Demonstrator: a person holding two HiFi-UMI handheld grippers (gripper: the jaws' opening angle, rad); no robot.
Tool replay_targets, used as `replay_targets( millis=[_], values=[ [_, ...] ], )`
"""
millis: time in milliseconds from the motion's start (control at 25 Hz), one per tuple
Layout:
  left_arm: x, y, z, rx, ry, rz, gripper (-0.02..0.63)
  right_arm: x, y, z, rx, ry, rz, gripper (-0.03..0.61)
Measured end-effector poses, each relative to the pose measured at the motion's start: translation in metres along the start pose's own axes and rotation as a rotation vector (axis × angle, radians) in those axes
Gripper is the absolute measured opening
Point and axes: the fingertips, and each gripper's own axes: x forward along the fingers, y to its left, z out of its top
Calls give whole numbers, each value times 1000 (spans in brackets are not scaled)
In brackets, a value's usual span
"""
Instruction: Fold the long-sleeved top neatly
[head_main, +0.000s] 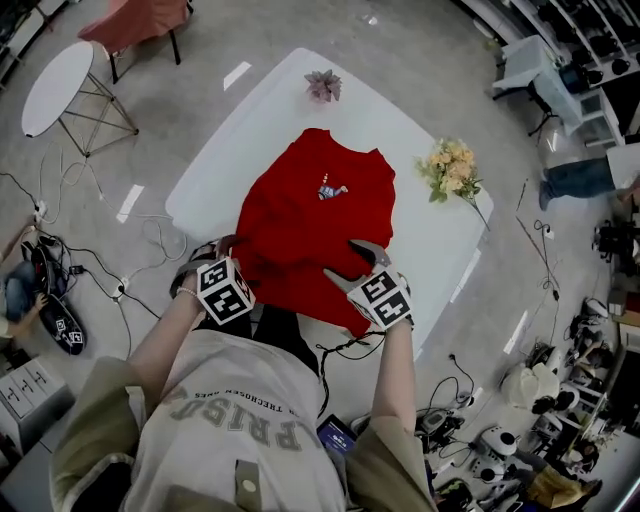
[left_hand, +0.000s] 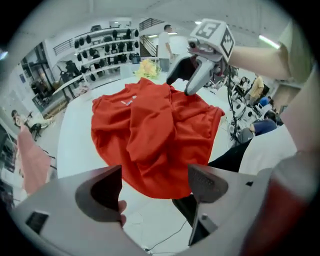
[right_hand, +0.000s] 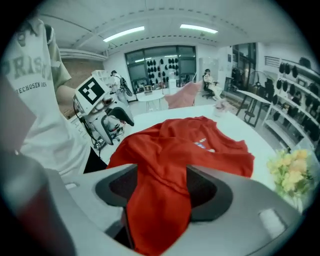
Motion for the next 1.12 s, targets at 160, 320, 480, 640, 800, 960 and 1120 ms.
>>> replay_targets(
  millis=[160,320,480,640,800,960,1120],
  values=[
    [-17,-1,38,-42,-132,-16,394,-26,-52,-25,-42,63,-106,295],
    [8,-22,77,25,-105,-92,394,-9,-78,-42,-84,158,-50,295],
    [27,-29,79,23,-40,-116,394,0,-96,-80,-94,286,27,295],
    [35,-24,72,-25,-9,-101,394,-7,-118,-105,-88,323,35,295],
    [48,-23,64,-65,32,-92,394,-13,-131,-112,-77,304,32,295],
    [58,-21,59,-61,52,-69,394,-11,-131,-111,-87,291,51,295],
    [43,-20,62,-73,19,-53,394,-26,-125,-98,-53,192,36,295]
  ],
)
